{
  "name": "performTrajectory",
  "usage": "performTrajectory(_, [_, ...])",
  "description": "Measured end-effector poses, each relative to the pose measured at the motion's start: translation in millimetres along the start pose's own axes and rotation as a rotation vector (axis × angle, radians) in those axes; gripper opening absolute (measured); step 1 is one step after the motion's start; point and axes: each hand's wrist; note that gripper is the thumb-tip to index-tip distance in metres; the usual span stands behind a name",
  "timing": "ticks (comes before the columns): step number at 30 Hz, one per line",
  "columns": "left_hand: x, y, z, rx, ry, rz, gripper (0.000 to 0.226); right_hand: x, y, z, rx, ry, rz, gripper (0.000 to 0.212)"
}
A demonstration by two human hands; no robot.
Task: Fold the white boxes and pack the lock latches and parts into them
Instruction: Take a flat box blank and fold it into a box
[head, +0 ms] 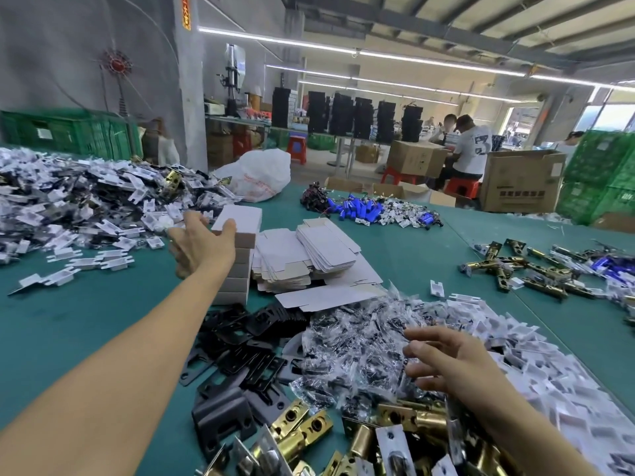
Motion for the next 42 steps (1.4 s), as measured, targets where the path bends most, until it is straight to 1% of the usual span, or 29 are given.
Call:
performTrajectory(2, [2.4,1.6,2.2,0.145,0.037,-0.089,0.035,0.5,-0.2,0.6,-0.003,0.001,-0.003,0.013])
performTrajectory(4, [6.4,3.2,5.3,0.263,0.003,-0.181,0.050,0.6,-0.1,1.3,-0.008,-0.002,0.011,0.013])
performTrajectory(5, [8.5,3.2,6.9,0.283,-0.043,-0.226,0.060,0.6,-0.1,1.8,-0.011,-0.003,0.017,0.013])
performTrajectory(6, [10.9,3.0,8.0,0.285,-0.091,-0.257,0.066,0.5,0.0,2.1,-0.012,-0.004,0.020,0.013])
performTrajectory(8, [14.0,-0.6,8.0,0.279,-0.122,-0.263,0.066,0.5,0.0,2.7,-0.012,-0.003,0.020,0.013])
performTrajectory(14, [10.7,-11.6,5.0,0.278,-0.028,-0.153,0.059,0.9,0.5,2.7,-0.006,-0.009,0.047,0.013])
performTrajectory(21, [10.0,-17.6,6.3,0.295,0.021,-0.120,0.056,1.8,3.0,1.6,-0.023,-0.013,0.085,0.013])
performTrajectory(24, [10.7,-18.2,7.7,0.329,0.005,-0.137,0.057,4.3,6.2,2.3,-0.080,0.002,0.156,0.013])
performTrajectory(26, [8.2,-18.7,10.2,0.367,0.052,-0.194,0.063,7.2,7.8,4.1,-0.156,0.044,0.212,0.011])
performTrajectory(27, [6.3,-18.9,13.1,0.427,0.116,-0.234,0.066,8.7,8.2,5.2,-0.203,0.081,0.239,0.012])
performTrajectory(28, [5.4,-19.4,17.5,0.531,0.185,-0.257,0.065,10.2,8.7,6.0,-0.245,0.121,0.267,0.017])
performTrajectory(29, [5.8,-19.5,24.4,0.674,0.245,-0.254,0.058,12.0,9.1,7.3,-0.279,0.156,0.283,0.024])
performTrajectory(30, [7.8,-20.0,33.3,0.831,0.269,-0.231,0.046,13.5,9.1,8.3,-0.306,0.185,0.299,0.028])
performTrajectory(31, [11.4,-20.5,42.8,0.978,0.228,-0.207,0.032,15.0,8.7,9.3,-0.331,0.210,0.319,0.031])
performTrajectory(32, [16.8,-21.0,51.6,1.085,0.114,-0.211,0.020,15.9,8.7,9.8,-0.350,0.228,0.341,0.032])
performTrajectory(33, [22.8,-21.0,59.1,1.110,-0.061,-0.255,0.012,16.3,9.0,10.5,-0.360,0.239,0.354,0.033])
performTrajectory(34, [29.7,-20.8,65.4,1.053,-0.232,-0.317,0.007,16.3,9.7,10.6,-0.364,0.242,0.352,0.033])
performTrajectory(35, [37.8,-20.4,69.4,0.949,-0.363,-0.403,0.011,16.4,10.2,10.4,-0.364,0.243,0.345,0.033])
performTrajectory(36, [46.2,-19.8,70.0,0.854,-0.448,-0.485,0.017,15.9,11.0,10.3,-0.362,0.246,0.347,0.033])
performTrajectory(38, [60.5,-16.6,67.7,0.763,-0.514,-0.604,0.025,15.2,12.4,9.9,-0.355,0.252,0.359,0.034])
performTrajectory(40, [71.9,-12.4,62.6,0.731,-0.511,-0.721,0.028,15.1,12.6,9.9,-0.345,0.249,0.349,0.034])
performTrajectory(42, [80.1,-9.5,55.7,0.658,-0.527,-0.782,0.033,14.9,12.4,9.7,-0.338,0.244,0.346,0.034])
Point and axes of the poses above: each hand's wrist, its own z-axis away from the middle knuckle, its own x-axis out of the palm, y = z × x, and after that the axes turned 3 degrees about -z, right-handed
